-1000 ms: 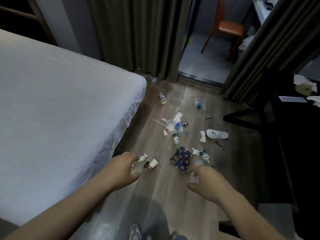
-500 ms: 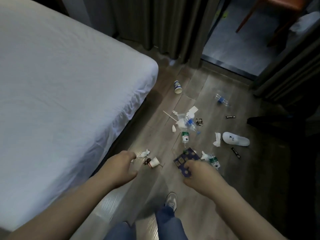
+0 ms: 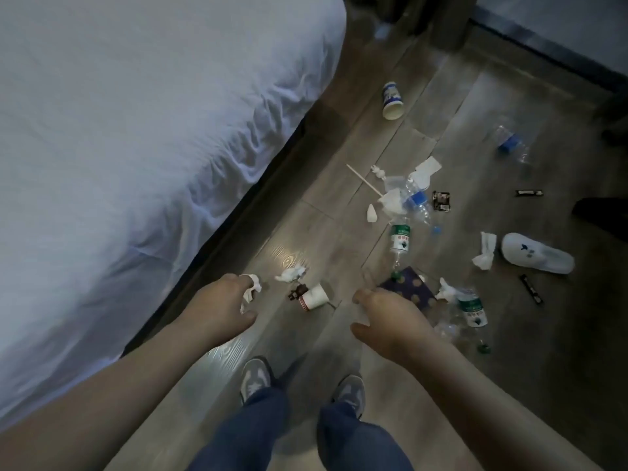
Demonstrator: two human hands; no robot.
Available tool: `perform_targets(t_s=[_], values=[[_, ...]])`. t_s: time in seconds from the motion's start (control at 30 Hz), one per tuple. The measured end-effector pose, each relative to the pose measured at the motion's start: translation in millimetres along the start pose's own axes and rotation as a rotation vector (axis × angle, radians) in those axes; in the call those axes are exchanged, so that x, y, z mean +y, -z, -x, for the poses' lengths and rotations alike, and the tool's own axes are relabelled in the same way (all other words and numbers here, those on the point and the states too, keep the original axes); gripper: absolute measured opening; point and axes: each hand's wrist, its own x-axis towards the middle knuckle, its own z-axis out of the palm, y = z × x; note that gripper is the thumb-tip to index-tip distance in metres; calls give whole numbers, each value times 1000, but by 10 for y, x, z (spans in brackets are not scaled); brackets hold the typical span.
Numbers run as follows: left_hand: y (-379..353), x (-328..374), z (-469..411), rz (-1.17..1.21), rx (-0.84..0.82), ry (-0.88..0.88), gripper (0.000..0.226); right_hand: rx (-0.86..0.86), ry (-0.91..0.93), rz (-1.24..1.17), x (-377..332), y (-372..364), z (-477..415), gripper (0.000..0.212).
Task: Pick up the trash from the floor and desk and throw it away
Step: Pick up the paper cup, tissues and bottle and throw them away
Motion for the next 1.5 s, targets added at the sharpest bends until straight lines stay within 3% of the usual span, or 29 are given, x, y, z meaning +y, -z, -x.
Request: perform_targets(t_s=[0.37, 0.6, 0.83, 1.03, 1.27, 1.5], values=[[-2085, -1192, -1499, 58, 10, 87, 49, -30, 98, 145, 537, -1884, -2074, 41], [-2847, -1949, -2209, 36, 42, 154, 65, 49, 298, 299, 640, -2654, -3092, 50], [-3237, -2178, -2203, 101, 144, 170, 66, 68, 363, 321, 694, -2972, -3027, 45], [-3492, -2394, -2256, 169, 36, 287, 107, 80, 285, 329, 896, -3137, -2876, 44], [-3584, -2223, -2367, 162, 41, 177, 94, 68, 240, 337, 953, -3231, -2823, 52], [-3531, -1841, -2689, 85, 82, 10, 102, 126, 192, 254, 1056, -3242, -2865, 57]])
